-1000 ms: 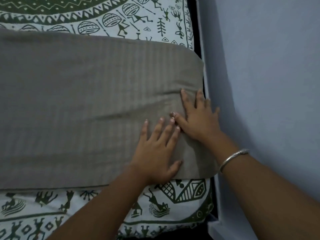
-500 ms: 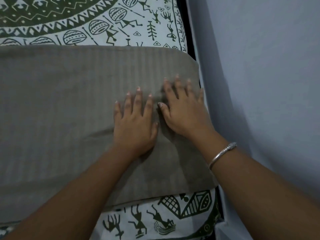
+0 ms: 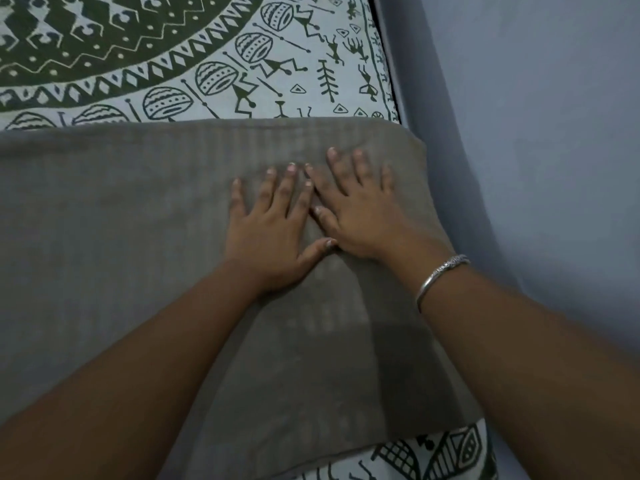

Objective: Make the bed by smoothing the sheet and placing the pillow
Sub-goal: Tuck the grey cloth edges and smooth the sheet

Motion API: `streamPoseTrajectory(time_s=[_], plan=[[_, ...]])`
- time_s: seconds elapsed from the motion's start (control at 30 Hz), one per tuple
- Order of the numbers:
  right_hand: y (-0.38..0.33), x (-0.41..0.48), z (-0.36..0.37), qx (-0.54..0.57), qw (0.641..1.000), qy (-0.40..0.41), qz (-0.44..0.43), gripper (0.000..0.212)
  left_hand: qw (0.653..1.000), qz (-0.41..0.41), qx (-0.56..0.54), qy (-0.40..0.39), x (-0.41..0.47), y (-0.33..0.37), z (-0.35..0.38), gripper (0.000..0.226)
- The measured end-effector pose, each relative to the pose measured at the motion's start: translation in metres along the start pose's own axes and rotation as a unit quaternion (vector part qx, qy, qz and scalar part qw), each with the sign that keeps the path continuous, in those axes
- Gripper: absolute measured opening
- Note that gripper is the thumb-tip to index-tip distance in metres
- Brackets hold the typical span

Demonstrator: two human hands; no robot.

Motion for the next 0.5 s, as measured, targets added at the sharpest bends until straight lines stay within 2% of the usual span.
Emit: streamPoseTrajectory(time_s=[0.03,0.1,0.17,0.2,0.23,0.3,0.37,0.43,0.5], plan=[[0.002,0.003,0.005,0.003,1.000,-0.015,0.011,0.065,0.999,0.025,0.022,-0.003,0.000,-0.010,0.000,0.091],[0.012,0.012,0.005,0.036,0.992,-0.036,0.116,0.071,0.998,0.030,0.045,-0.010,-0.001,-0.035,-0.001,0.088],[0.020,0.020,-0.009,0.082,0.962,-0.034,0.260,0.081,0.999,-0.029,0.026,-0.012,-0.001,-0.065,-0.003,0.086],[0.018,0.023,-0.017,0.072,0.954,-0.026,0.290,0.084,0.998,-0.060,0.018,-0.017,0.000,-0.078,-0.005,0.086],[0.008,0.026,-0.025,0.030,0.963,-0.009,0.269,0.084,0.996,-0.079,0.017,-0.026,0.000,-0.088,-0.008,0.087],[-0.027,0.032,-0.029,-0.022,0.993,0.017,0.117,0.080,0.997,-0.066,0.021,-0.033,-0.002,-0.099,-0.012,0.089],[-0.064,0.035,-0.016,-0.001,1.000,-0.029,-0.002,0.077,0.999,-0.012,0.041,-0.026,-0.010,-0.106,-0.010,0.088],[-0.080,0.036,0.004,0.005,0.999,-0.048,0.013,0.078,0.998,-0.005,0.055,-0.029,-0.019,-0.119,-0.005,0.086],[-0.083,0.041,0.008,0.029,0.992,-0.022,0.120,0.082,0.996,-0.067,0.041,-0.033,-0.027,-0.138,-0.005,0.086]])
Point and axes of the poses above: each hand's wrist, its own x-axis towards the middle knuckle, its own z-axis out of the palm, y = z × x, the point moved 1 cm from there along x, towards the middle knuckle, and after that the axes turned 4 degrees about x, right-handed, at the moved point
